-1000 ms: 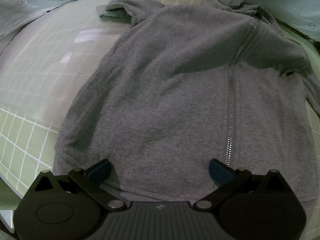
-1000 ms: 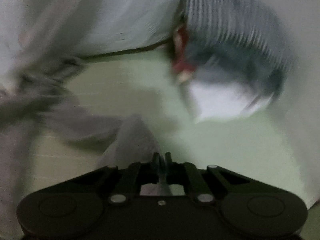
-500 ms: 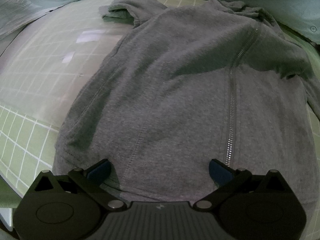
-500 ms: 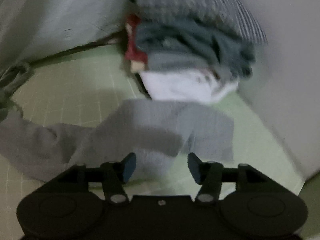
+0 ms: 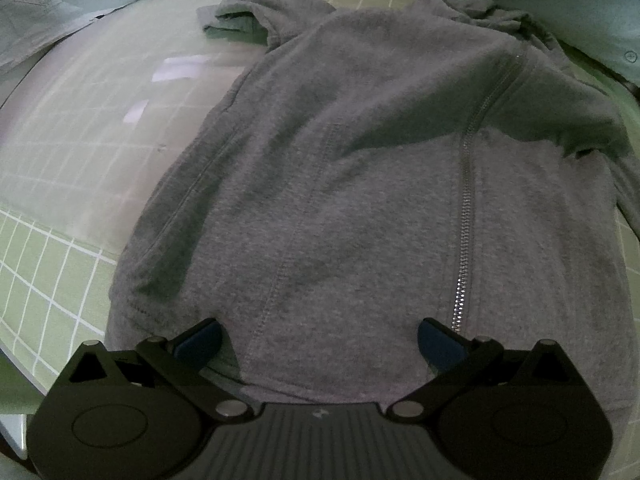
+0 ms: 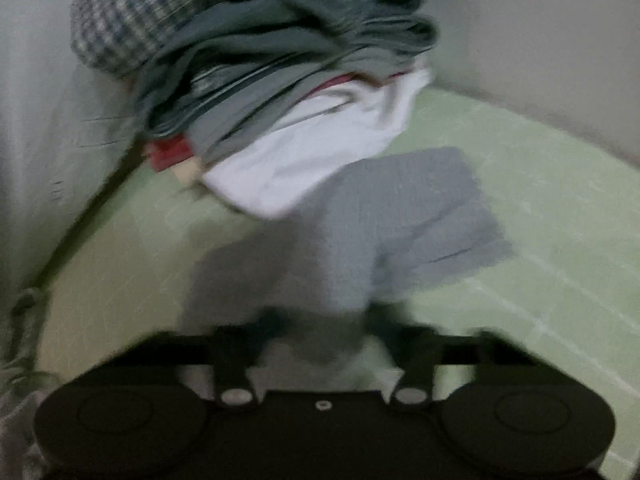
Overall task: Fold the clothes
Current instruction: 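Grasp a sweatshirt sleeve cuff with the right gripper, stretch it outward, release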
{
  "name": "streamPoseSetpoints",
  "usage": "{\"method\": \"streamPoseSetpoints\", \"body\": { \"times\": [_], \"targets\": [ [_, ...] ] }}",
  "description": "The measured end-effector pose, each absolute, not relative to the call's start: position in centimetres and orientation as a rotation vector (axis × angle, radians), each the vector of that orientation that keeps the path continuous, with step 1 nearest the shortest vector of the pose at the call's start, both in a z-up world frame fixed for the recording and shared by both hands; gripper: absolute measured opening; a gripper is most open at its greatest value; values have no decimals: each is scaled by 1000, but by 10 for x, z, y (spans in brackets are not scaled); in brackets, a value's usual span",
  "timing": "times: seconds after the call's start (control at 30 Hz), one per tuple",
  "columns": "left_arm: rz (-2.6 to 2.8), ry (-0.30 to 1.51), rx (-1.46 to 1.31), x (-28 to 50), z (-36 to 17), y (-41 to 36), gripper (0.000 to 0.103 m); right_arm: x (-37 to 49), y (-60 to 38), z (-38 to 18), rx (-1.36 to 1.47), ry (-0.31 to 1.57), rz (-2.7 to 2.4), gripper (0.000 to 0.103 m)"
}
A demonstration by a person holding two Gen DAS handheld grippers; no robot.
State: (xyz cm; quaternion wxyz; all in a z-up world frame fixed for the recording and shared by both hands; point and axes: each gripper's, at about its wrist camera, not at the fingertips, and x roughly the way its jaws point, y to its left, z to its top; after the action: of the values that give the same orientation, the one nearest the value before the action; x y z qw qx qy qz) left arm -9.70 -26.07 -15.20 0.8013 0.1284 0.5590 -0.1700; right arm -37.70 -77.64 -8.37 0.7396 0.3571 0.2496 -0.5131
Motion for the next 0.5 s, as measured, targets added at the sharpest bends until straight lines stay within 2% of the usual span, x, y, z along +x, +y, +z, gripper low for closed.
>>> {"method": "streamPoseSetpoints", "body": {
  "times": [0.03, 0.1, 0.27, 0.33, 0.37, 0.43, 0.5],
  "targets": [
    [-364, 1200, 276, -97, -152, -261, 103, -376, -777, -82, 775, 548, -1115, 7],
    [-365, 1205, 278, -96, -152, -262, 103, -373, -778, -80, 760, 550, -1094, 6],
    [-374, 1200, 284, -97, -152, -261, 103, -377, -750, -33, 454, 502, -1243, 6],
    [-380, 1197, 288, -97, -152, -261, 103, -373, -749, -37, 383, 584, -1251, 7],
    [-384, 1197, 291, -97, -152, -262, 103, -370, -752, -45, 400, 638, -1243, 11],
    [-392, 1198, 296, -97, -151, -262, 103, -365, -756, -61, 441, 742, -1237, 37],
    [-402, 1199, 302, -97, -151, -262, 103, -360, -747, -68, 440, 764, -1235, 50]
  ]
}}
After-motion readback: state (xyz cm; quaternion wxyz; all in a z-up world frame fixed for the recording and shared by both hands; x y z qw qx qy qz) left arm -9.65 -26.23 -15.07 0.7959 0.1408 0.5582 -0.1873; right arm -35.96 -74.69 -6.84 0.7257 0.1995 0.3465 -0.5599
